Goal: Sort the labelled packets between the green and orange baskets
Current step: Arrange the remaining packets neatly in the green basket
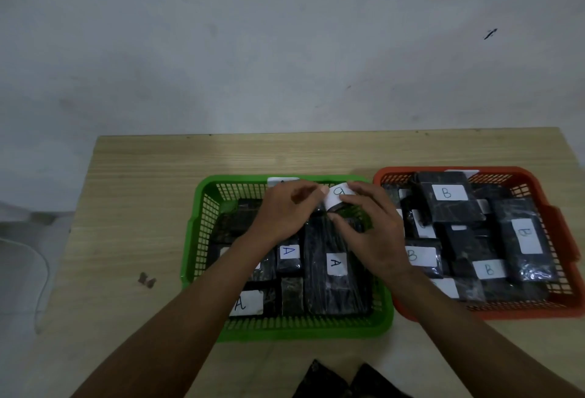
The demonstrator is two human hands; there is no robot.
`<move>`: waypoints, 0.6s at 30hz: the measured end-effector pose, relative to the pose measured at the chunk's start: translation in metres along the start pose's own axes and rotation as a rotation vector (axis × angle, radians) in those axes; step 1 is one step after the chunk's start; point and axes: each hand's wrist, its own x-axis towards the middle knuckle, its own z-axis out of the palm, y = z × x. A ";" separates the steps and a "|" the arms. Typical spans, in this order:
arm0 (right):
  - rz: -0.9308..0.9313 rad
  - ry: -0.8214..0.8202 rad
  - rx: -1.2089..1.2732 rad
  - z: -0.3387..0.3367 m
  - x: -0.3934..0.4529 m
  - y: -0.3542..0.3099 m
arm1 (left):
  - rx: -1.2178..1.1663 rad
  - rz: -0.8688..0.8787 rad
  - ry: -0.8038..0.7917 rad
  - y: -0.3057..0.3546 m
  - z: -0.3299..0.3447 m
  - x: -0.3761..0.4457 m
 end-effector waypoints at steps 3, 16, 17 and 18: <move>0.000 -0.065 0.024 0.000 -0.003 0.001 | -0.426 -0.294 -0.134 0.008 0.007 -0.005; 0.703 0.076 0.476 -0.013 0.009 -0.003 | -0.649 -0.429 -0.194 0.017 0.026 -0.016; 0.668 0.073 0.432 -0.019 0.008 -0.001 | -0.586 -0.408 -0.178 0.018 0.030 -0.018; 0.635 0.074 0.397 -0.027 0.005 0.001 | -0.519 -0.390 -0.148 0.021 0.036 -0.021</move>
